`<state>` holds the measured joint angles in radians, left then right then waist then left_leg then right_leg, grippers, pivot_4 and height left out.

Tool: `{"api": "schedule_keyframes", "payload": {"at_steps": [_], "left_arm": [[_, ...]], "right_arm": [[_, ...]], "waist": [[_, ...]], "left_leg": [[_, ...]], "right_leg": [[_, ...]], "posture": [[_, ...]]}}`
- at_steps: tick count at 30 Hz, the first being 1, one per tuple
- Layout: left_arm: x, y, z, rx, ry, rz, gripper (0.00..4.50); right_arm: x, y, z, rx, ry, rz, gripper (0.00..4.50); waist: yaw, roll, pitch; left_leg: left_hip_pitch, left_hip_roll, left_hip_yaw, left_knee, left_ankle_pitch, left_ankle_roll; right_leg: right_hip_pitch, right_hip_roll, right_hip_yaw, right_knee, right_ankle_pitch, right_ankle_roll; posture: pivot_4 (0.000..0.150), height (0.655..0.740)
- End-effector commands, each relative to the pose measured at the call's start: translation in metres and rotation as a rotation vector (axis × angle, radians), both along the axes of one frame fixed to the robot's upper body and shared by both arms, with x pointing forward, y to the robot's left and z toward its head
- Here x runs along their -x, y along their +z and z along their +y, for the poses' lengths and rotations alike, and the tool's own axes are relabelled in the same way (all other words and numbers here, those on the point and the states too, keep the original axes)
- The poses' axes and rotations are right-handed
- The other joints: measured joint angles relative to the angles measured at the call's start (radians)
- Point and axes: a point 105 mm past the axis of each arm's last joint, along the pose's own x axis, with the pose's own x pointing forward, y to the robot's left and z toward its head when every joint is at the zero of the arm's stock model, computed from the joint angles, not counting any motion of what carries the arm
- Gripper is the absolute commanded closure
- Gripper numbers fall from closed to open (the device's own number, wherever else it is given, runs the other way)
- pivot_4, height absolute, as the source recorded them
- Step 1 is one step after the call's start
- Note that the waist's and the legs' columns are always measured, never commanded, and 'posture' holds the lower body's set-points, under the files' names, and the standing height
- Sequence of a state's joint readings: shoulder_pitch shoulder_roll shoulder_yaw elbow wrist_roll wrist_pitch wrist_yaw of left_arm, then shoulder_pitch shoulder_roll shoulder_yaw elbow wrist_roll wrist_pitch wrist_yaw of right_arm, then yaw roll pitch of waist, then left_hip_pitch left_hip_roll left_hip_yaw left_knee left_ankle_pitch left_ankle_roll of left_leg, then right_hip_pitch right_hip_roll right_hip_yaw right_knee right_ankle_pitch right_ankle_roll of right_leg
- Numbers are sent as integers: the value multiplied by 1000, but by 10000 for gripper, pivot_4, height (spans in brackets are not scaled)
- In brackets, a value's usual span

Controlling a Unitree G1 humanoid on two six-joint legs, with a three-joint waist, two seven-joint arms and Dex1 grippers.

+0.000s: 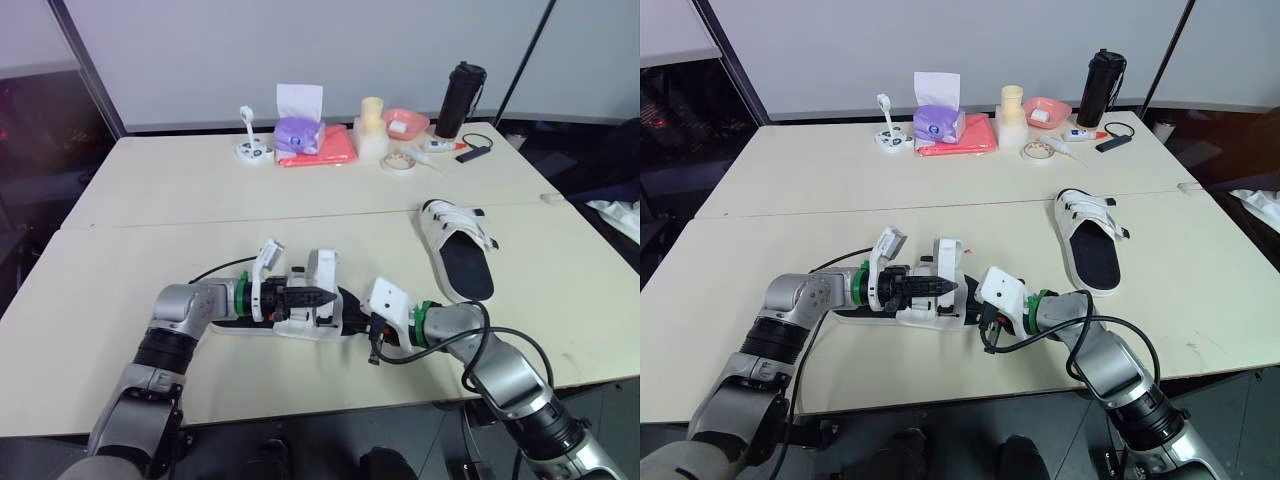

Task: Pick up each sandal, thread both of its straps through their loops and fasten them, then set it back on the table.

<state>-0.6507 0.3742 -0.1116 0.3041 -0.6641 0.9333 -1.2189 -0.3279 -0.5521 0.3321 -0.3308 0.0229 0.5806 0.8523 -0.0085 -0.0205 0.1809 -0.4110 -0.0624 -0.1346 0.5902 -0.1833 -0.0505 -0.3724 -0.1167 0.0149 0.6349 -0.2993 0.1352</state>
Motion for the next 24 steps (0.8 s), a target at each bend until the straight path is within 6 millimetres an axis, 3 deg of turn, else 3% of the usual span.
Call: {"api": "schedule_keyframes", "payload": {"at_steps": [1, 7, 11, 19, 24], "left_arm": [[7, -7, -10, -6, -35, 24, 44595], [10, -12, -17, -13, -49, 10, 44595], [4, -4, -18, 15, -30, 18, 44595], [4, 4, -12, 21, -37, 38, 44595], [-2, 16, 3, 5, -9, -12, 44595]], "right_arm": [[5, -16, -1, 35, 0, 61, 45000], [4, -16, -1, 37, 0, 60, 45000], [4, -16, 0, 36, 0, 58, 45000], [3, -15, -1, 39, -5, 53, 45000], [1, -16, -1, 43, -7, 47, 45000]], "waist": [[0, 0, 0], [1, 0, 0], [3, 0, -1], [1, 0, -1], [-2, 0, -1]], "left_leg": [[0, 0, 0, 0, 0, 0], [0, 0, 0, 0, 0, 0], [0, 0, 0, 0, 0, 0], [0, 0, -1, 0, 0, 0], [0, 0, -1, 0, 0, 0]], "right_leg": [[0, 0, 0, 0, 0, 0], [0, 0, 0, 0, 0, 0], [1, 0, 0, -1, 0, 0], [0, 0, 0, -1, 0, 0], [0, 0, -1, 0, 0, 1]], "posture": [[1500, 7400], [1500, 7400], [1500, 7400], [1500, 7400], [1500, 7400]]}}
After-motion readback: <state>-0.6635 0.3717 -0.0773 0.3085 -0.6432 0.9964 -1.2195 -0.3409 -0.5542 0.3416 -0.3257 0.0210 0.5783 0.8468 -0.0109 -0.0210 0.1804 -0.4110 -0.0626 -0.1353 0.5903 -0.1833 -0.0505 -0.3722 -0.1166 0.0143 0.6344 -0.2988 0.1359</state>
